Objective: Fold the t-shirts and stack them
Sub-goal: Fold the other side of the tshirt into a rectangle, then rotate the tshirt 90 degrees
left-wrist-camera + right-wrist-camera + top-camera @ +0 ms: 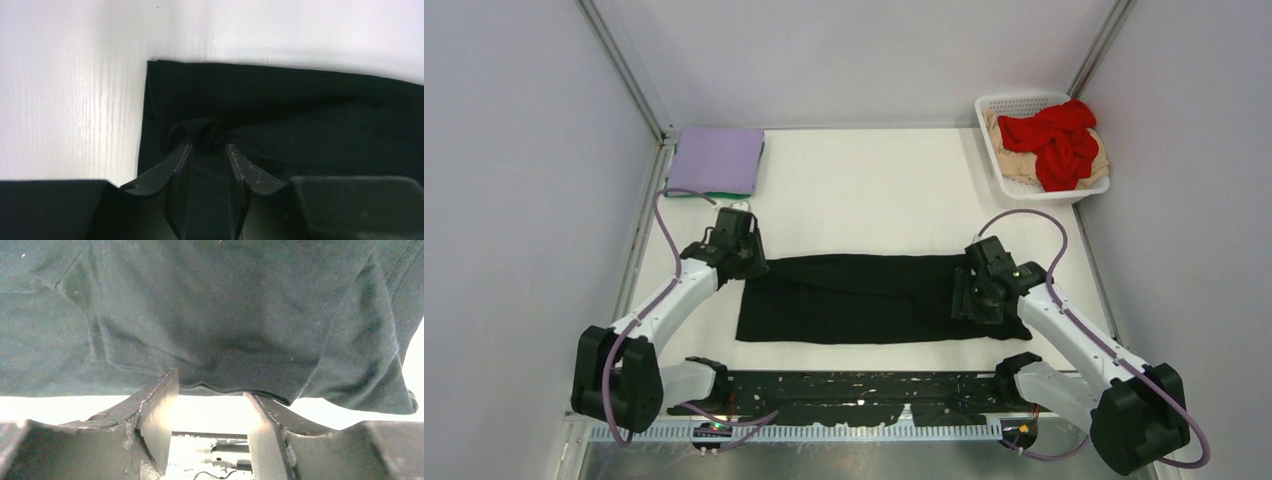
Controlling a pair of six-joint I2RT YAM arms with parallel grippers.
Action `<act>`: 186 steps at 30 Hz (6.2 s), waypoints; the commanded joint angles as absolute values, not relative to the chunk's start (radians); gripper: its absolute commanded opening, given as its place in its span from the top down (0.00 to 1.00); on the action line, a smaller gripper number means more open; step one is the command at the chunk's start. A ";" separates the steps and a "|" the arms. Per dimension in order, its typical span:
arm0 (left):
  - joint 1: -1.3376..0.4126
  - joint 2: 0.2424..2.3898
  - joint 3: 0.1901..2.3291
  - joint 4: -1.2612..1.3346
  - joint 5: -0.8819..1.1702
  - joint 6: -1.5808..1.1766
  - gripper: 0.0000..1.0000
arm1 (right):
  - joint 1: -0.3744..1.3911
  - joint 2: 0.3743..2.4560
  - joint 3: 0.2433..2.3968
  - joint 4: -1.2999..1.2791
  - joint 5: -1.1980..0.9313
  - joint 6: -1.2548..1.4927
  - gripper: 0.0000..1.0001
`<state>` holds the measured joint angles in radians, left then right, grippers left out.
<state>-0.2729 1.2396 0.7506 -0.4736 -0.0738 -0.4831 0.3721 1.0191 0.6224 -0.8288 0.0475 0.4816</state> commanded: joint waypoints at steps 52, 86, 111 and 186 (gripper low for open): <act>-0.460 1.094 0.433 -0.289 0.109 -0.889 0.00 | 0.126 1.648 0.813 -0.192 -0.184 0.722 0.05; -1.156 1.124 0.804 -0.546 -0.306 -0.810 0.00 | 0.316 2.555 2.441 -0.383 -0.275 0.555 0.05; -0.950 1.272 0.636 -0.241 0.140 -0.736 0.00 | 0.312 2.574 2.353 -0.454 -0.246 0.477 0.05; -0.945 1.098 0.603 -0.384 0.082 -0.771 0.05 | 0.412 1.255 0.873 -0.388 -0.005 0.501 0.04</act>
<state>-0.9520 1.0359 0.5850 -0.5018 -0.0124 -0.7612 0.3313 1.4532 1.0584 -0.3958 -0.0471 0.4526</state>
